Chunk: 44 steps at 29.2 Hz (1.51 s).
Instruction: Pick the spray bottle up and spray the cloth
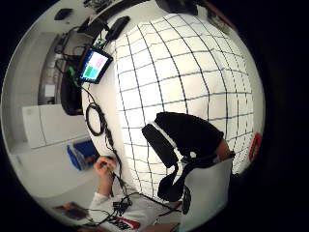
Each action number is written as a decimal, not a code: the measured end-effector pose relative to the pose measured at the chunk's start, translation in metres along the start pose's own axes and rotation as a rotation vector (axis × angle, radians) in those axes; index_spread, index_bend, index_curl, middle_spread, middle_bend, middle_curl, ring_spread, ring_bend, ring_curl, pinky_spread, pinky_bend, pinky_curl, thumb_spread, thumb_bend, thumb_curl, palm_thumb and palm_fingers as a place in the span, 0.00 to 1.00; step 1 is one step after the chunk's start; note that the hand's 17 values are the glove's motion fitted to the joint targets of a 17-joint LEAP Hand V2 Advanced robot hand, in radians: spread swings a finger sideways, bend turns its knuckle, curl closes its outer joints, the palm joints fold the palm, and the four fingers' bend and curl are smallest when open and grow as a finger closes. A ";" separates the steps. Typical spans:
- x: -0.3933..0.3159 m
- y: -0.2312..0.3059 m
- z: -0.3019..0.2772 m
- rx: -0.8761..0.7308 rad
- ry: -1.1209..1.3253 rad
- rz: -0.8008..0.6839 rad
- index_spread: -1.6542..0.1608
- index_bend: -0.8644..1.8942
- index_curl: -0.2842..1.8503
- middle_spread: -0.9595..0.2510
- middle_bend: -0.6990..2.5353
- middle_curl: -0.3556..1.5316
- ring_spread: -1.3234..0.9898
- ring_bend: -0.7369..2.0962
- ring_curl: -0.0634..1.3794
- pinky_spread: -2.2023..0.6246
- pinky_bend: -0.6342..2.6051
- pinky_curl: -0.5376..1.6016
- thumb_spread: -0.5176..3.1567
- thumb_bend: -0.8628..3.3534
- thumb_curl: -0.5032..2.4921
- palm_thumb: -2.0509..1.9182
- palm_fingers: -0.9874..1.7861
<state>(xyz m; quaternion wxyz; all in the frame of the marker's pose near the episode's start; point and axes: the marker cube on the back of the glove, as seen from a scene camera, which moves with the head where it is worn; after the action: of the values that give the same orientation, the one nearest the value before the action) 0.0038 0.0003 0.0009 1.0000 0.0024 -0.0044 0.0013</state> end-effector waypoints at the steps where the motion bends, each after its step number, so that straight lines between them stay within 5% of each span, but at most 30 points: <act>1: 0.001 0.000 0.000 0.001 -0.002 0.001 0.79 0.35 0.14 0.78 0.29 0.22 0.59 0.37 0.08 0.82 0.33 0.30 0.25 0.25 0.19 0.60 0.51; 16: 0.012 0.004 0.005 -0.004 0.002 0.010 0.69 0.37 0.20 0.77 0.30 0.29 0.60 0.38 0.16 0.85 0.34 0.36 0.41 0.24 0.21 0.61 0.50; 44: 0.006 0.047 0.001 0.037 -0.070 -0.135 0.68 0.35 0.22 0.77 0.29 0.34 0.60 0.38 0.21 0.86 0.34 0.40 0.43 0.20 0.24 0.62 0.48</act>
<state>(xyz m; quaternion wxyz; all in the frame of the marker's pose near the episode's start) 0.0093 0.0476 0.0020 0.9968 0.0213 -0.0390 -0.0663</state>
